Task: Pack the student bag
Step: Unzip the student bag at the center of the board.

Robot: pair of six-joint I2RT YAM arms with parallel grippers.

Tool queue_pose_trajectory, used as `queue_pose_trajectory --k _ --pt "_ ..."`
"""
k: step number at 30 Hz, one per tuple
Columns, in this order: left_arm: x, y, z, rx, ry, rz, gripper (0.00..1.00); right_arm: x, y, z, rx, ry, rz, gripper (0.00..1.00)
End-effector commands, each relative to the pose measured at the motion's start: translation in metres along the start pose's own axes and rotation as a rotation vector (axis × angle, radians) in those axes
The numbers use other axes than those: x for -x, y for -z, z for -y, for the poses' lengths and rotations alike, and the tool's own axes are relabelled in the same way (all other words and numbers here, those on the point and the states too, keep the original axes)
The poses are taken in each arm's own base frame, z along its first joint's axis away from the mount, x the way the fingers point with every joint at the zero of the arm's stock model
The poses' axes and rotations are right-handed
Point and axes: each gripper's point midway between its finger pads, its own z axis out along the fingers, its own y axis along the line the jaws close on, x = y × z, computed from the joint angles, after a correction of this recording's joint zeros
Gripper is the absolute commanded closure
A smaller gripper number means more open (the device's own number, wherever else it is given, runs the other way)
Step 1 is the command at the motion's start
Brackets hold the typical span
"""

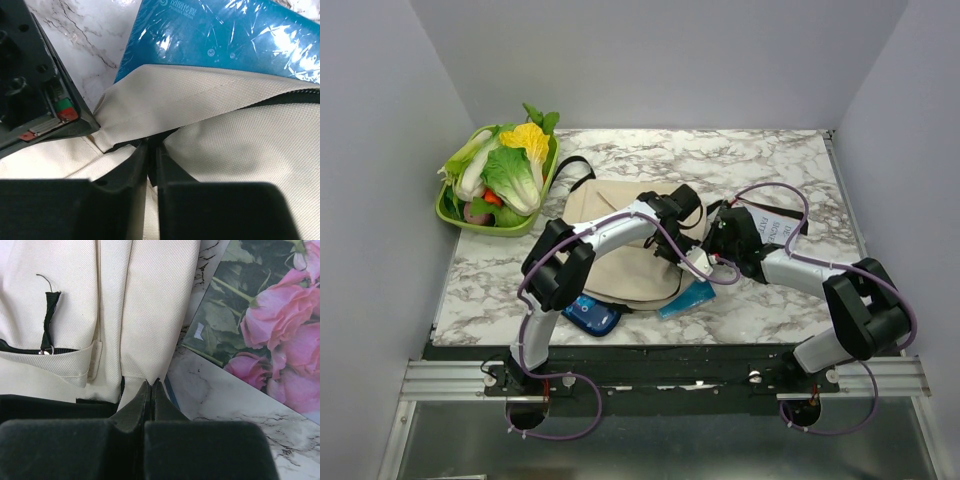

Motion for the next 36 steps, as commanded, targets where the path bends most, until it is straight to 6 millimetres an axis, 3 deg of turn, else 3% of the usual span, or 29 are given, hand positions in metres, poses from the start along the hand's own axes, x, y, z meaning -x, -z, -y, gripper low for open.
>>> queue_pose_trajectory --k 1,8,12,16,25,29,33,36 --pt "-0.016 -0.005 0.003 -0.014 -0.016 -0.052 0.87 -0.005 0.006 -0.001 0.024 -0.003 -0.022 0.99" --pt "-0.003 0.02 -0.001 0.05 0.004 -0.025 1.0 0.006 0.006 0.001 0.007 0.007 -0.005 0.99" --pt "0.001 0.043 0.002 0.09 0.009 -0.014 1.0 0.014 0.006 0.005 -0.006 0.006 0.008 0.99" --pt "-0.001 0.052 0.014 0.089 0.032 -0.009 1.0 0.02 0.005 0.007 -0.014 0.008 0.016 0.99" --pt "-0.001 0.052 0.036 0.057 0.062 -0.003 1.0 0.029 0.002 0.012 -0.03 0.009 0.028 0.99" --pt "0.001 0.053 0.032 0.082 0.095 0.01 1.0 0.027 0.003 0.012 -0.025 0.017 0.021 0.99" --pt "0.014 0.059 0.024 0.1 0.122 0.044 1.0 0.023 0.003 0.018 -0.046 0.016 0.018 0.99" --pt "0.028 0.062 0.029 0.082 0.137 0.075 1.0 0.026 0.002 0.021 -0.061 0.015 0.03 0.99"
